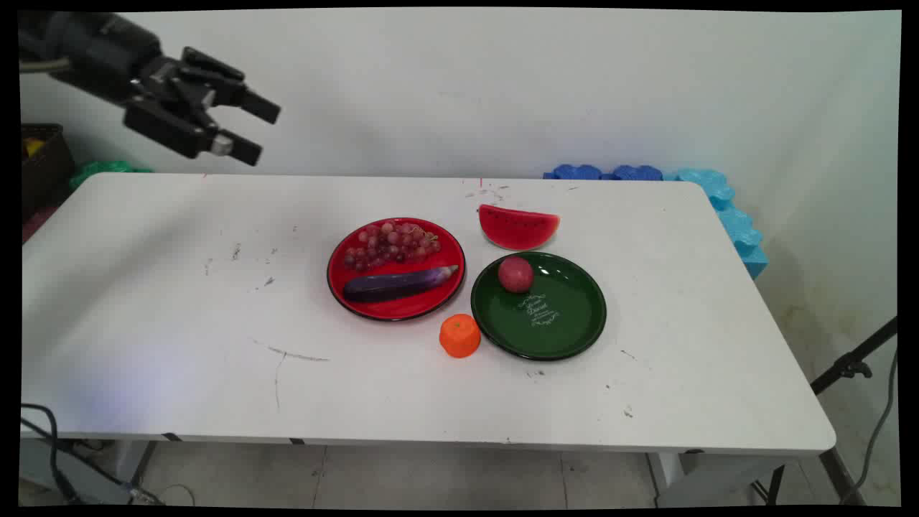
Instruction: Pick up the eggplant from the red plate
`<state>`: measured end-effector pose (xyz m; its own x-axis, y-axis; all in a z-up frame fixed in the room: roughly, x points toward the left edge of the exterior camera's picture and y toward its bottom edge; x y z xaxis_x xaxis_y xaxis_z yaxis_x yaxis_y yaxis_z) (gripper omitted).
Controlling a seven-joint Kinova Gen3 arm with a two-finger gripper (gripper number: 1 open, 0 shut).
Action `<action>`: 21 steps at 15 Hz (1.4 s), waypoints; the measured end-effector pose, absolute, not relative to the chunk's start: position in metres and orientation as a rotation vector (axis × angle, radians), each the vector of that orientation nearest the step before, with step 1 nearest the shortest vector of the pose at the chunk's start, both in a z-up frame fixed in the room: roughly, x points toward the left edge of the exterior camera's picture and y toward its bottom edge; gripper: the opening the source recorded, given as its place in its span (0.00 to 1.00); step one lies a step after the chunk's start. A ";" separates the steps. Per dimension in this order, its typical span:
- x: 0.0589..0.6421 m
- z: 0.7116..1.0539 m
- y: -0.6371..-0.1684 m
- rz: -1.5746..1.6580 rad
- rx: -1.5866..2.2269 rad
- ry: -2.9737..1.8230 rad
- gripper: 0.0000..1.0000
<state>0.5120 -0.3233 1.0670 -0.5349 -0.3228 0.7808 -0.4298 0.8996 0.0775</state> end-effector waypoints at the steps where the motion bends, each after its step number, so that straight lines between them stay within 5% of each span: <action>1: 0.499 1.070 -0.328 0.155 0.533 -2.196 1.00; 9: 0.406 1.051 -0.368 0.185 0.535 -2.339 1.00; 21: 0.323 0.953 -0.442 0.270 0.585 -2.609 1.00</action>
<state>0.3235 -0.4417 0.9530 -0.8085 -0.3572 0.4676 -0.4453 0.8909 -0.0894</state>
